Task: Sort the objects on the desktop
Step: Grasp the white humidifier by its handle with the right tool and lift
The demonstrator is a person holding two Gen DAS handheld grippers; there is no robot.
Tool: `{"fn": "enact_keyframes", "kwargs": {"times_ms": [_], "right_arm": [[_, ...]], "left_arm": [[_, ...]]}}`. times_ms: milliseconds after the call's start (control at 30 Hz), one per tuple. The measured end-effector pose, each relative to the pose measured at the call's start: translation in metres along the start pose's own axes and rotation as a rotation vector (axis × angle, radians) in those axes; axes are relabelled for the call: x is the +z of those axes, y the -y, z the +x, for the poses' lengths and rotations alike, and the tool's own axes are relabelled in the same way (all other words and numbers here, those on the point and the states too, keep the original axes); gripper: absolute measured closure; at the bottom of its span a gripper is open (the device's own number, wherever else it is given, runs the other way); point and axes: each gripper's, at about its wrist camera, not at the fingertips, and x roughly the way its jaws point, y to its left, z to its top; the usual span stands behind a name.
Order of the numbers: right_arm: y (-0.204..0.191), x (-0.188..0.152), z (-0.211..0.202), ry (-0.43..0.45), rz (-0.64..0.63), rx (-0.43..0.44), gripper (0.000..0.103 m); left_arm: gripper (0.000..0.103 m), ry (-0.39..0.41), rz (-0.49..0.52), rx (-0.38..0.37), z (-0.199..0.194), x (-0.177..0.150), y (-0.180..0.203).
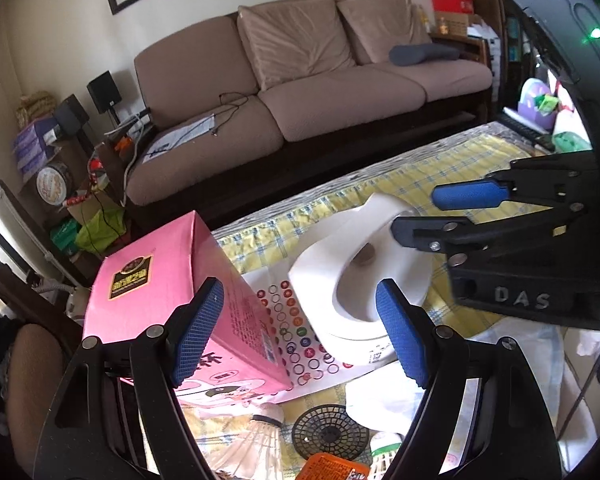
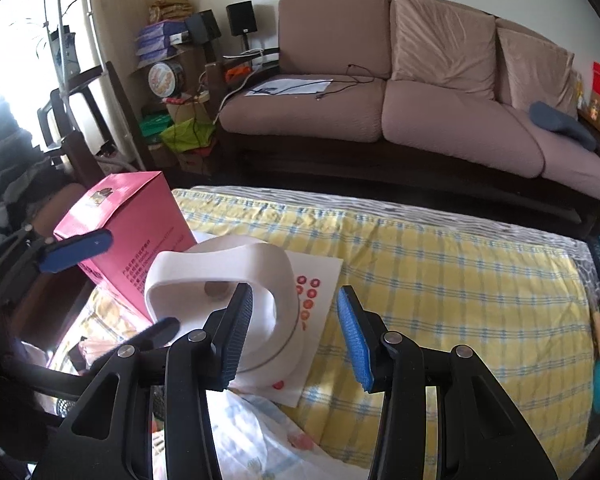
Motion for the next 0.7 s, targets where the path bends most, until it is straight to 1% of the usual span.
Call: {"fn": "enact_keyframes", "kwargs": {"times_ms": [133, 200, 300, 333, 367, 400, 433, 467, 500, 533, 600, 700], "right_arm": [[0.001, 0.001, 0.006, 0.018, 0.038, 0.038, 0.058], [0.002, 0.002, 0.008, 0.022, 0.052, 0.044, 0.058], [0.003, 0.003, 0.011, 0.033, 0.058, 0.056, 0.066], [0.003, 0.002, 0.012, 0.037, 0.063, 0.065, 0.071], [0.004, 0.002, 0.012, 0.043, 0.067, 0.085, 0.078], [0.004, 0.002, 0.011, 0.051, 0.068, 0.090, 0.079], [0.004, 0.002, 0.011, 0.058, 0.066, 0.100, 0.081], [0.004, 0.002, 0.010, 0.065, 0.069, 0.106, 0.084], [0.005, 0.001, 0.010, 0.066, 0.082, 0.108, 0.084], [0.006, 0.001, 0.010, 0.067, 0.093, 0.113, 0.084], [0.010, 0.001, 0.008, 0.070, 0.123, 0.124, 0.084], [0.012, 0.000, -0.001, 0.105, 0.139, 0.118, 0.084]], "left_arm": [[0.026, 0.006, -0.016, -0.011, 0.004, 0.002, 0.000], [0.026, 0.005, -0.021, -0.015, 0.006, 0.003, 0.000], [0.026, -0.009, -0.045, -0.011, 0.013, 0.005, -0.001], [0.027, -0.010, -0.061, -0.021, 0.014, 0.006, -0.003], [0.027, -0.011, -0.070, -0.031, 0.015, 0.007, -0.004], [0.029, -0.014, -0.080, -0.047, 0.016, 0.007, -0.006], [0.041, -0.019, -0.100, -0.084, 0.019, 0.008, -0.008], [0.046, -0.025, -0.118, -0.110, 0.020, 0.007, -0.013], [0.053, -0.027, -0.142, -0.139, 0.021, 0.007, -0.016], [0.058, -0.028, -0.159, -0.135, 0.022, 0.007, -0.020], [0.060, -0.020, -0.160, -0.136, 0.021, 0.007, -0.022], [0.061, -0.010, -0.183, -0.159, 0.017, 0.007, -0.026]]}}
